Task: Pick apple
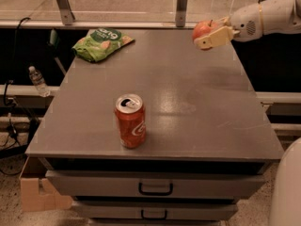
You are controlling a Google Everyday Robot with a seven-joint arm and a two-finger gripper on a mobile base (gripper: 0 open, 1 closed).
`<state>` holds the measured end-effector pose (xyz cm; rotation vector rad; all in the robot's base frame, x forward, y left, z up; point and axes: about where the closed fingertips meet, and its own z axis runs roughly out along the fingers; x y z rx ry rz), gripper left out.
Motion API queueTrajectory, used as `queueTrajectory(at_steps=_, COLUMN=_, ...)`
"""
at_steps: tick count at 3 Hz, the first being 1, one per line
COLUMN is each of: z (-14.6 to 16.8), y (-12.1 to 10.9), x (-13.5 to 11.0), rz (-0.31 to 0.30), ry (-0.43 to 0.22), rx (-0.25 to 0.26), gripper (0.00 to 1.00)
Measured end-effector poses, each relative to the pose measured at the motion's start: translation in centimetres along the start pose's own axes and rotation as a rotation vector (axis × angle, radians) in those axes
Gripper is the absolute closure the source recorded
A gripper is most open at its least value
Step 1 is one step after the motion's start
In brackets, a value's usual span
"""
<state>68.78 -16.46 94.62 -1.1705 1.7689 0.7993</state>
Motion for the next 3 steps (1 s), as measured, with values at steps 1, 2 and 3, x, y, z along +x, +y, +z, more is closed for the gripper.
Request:
queueTrajectory(at_steps=1, z=4.2, y=2.6, x=-3.9, rz=-0.046, ry=-0.049, rx=0.003, gripper=1.00)
queueTrajectory(at_steps=2, z=7.0, y=6.6, x=-8.1, rz=-0.063, ry=-0.115, rx=0.025, gripper=1.00)
queueTrajectory(at_steps=3, z=10.5, y=7.6, x=-7.9, rz=-0.041, ry=-0.129, rx=0.017, gripper=1.00)
